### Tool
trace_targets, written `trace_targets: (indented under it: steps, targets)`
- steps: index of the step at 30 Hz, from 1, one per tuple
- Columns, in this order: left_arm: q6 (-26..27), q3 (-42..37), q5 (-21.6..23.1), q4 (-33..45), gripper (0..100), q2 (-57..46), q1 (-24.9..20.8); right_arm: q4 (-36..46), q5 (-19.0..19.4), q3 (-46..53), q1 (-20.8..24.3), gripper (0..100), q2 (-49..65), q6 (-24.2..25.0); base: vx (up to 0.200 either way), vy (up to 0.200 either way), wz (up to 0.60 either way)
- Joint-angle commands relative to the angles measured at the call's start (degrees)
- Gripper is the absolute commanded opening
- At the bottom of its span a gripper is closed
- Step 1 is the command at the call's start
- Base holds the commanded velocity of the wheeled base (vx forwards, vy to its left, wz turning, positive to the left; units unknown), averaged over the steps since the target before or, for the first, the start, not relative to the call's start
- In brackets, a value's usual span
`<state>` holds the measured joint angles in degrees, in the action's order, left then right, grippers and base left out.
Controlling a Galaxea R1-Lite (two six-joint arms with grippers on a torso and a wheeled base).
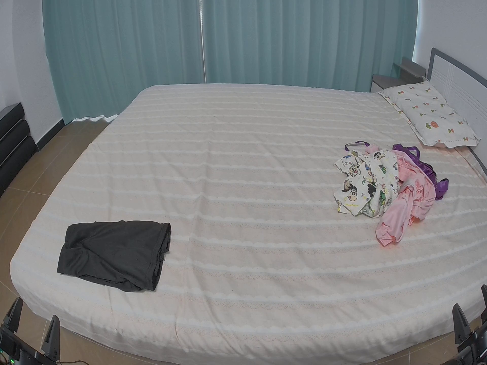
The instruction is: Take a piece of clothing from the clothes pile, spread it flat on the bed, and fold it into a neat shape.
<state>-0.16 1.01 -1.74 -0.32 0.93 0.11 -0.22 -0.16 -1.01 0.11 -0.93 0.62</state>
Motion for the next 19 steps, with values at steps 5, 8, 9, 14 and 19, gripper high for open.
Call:
trace_targets:
  steps: [5,8,9,14,19]
  targets:
    - [-0.02,-1.01,-0.01,-0.03,100,-0.75,0.07,-0.04,-0.02,1.01,0.07,100,0.84,-0.01,0.000,0.000,0.00]
    - [-0.02,-1.01,-0.01,-0.03,100,-0.75,0.07,0.04,-0.02,1.01,0.07,100,0.84,-0.01,0.000,0.000,0.00]
    - [-0.02,-1.01,-0.01,-0.03,100,-0.75,0.07,-0.04,-0.02,1.01,0.07,100,0.84,-0.01,0.000,0.000,0.00]
    - [-0.02,-1.01,-0.01,-0.03,100,-0.75,0.07,-0.04,-0.02,1.01,0.07,100,0.84,-0.01,0.000,0.000,0.00]
    - [-0.02,-1.01,-0.01,-0.03,100,-0.75,0.07,-0.04,-0.02,1.01,0.07,100,0.84,0.08,0.000,0.000,0.00]
